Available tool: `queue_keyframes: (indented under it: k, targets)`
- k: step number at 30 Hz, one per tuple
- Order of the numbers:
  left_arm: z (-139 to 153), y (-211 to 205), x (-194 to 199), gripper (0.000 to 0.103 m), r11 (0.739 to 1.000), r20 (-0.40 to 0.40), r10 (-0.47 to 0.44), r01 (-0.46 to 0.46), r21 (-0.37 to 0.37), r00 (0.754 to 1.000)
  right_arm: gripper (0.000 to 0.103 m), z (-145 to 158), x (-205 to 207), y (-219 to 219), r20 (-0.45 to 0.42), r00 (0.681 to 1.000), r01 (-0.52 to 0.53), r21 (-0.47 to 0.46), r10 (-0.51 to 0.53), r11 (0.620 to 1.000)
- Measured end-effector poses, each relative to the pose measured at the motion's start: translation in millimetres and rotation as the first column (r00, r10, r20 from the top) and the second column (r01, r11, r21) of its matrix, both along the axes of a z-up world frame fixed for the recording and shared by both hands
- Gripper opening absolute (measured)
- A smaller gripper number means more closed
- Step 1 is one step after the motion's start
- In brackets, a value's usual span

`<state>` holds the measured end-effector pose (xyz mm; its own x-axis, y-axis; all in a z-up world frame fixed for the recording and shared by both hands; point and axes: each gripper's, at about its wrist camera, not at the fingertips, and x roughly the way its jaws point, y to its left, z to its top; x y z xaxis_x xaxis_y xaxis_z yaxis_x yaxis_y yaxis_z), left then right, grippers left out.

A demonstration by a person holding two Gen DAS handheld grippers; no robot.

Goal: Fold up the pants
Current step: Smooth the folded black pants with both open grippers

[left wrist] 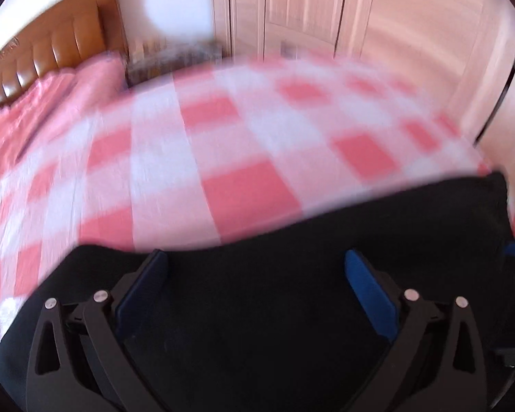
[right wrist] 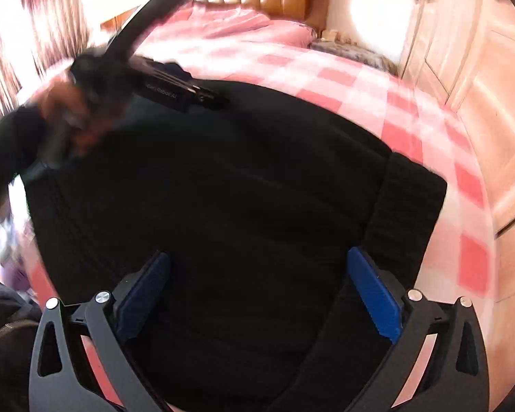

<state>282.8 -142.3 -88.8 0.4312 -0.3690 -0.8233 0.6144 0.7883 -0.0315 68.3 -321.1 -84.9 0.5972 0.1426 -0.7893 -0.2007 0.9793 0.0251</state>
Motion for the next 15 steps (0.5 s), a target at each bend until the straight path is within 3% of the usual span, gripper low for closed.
queue_keyframes:
  k: [2, 5, 7, 9, 11, 15]
  targets:
    - [5, 2, 6, 0.102, 1.000, -0.017, 0.019, -0.019, -0.023, 1.000, 0.098, 4, -1, 5, -0.015, 1.000, 0.011, -0.038, -0.011, 0.999]
    - [19, 3, -5, 0.100, 0.999, 0.032, 0.035, -0.036, 0.039, 0.999, 0.098, 19, -1, 18, 0.008, 0.998, 0.066, -0.101, -0.066, 0.993]
    - [40, 19, -22, 0.101, 0.999, 0.078, 0.030, -0.028, -0.018, 0.997, 0.098, 41, -14, 26, 0.075, 0.996, 0.046, -0.031, -0.044, 0.998]
    - [70, 55, -48, 0.101, 0.994, 0.095, 0.066, -0.058, -0.090, 0.993, 0.098, 52, -25, 40, 0.117, 0.993, -0.009, 0.027, 0.006, 1.000]
    - [77, 83, -63, 0.101, 0.991, 0.072, 0.088, -0.080, -0.105, 0.994, 0.098, 51, -29, 58, 0.127, 0.991, -0.048, 0.024, 0.044, 0.999]
    - [59, 151, -74, 0.101, 0.970, 0.024, 0.238, -0.237, -0.055, 0.971, 0.098, 33, -7, 100, 0.114, 0.987, -0.112, 0.016, 0.110, 0.994]
